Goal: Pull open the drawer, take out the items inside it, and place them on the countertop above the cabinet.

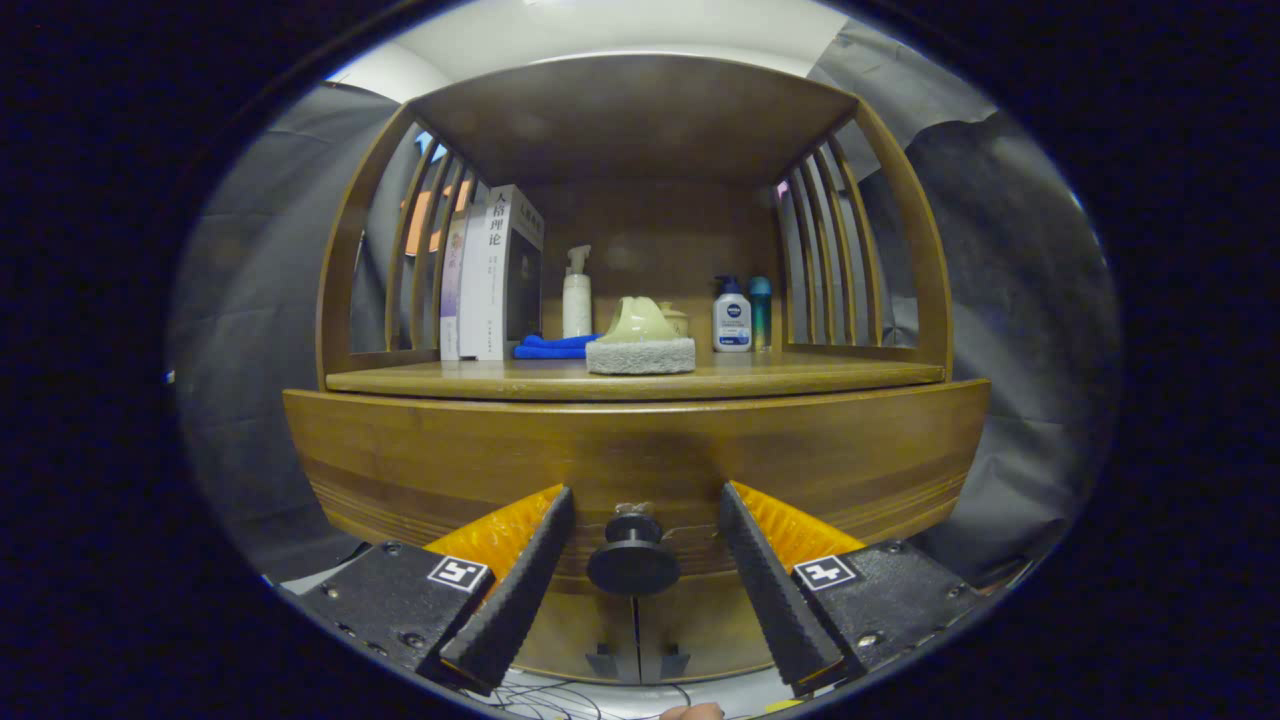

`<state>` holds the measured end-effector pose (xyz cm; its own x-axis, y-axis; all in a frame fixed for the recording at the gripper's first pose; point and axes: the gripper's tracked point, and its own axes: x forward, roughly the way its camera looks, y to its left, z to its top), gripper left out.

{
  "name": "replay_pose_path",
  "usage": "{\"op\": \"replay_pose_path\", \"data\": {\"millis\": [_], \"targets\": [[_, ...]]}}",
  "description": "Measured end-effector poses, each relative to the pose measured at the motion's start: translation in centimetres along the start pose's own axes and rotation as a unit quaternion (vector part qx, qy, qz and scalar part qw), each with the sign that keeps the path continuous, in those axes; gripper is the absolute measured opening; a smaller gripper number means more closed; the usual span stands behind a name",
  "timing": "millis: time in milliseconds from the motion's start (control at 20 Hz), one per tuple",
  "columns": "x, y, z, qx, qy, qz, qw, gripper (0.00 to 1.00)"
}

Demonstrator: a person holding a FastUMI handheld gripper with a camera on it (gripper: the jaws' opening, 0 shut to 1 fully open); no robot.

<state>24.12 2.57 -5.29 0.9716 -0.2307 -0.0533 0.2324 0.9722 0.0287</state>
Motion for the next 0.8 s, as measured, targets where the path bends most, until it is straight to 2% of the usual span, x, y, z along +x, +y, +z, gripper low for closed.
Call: {"op": "replay_pose_path", "data": {"millis": [800], "targets": [[3.5, -0.1, 0.1, -0.007, 0.010, 0.000, 1.000, 0.97]]}}
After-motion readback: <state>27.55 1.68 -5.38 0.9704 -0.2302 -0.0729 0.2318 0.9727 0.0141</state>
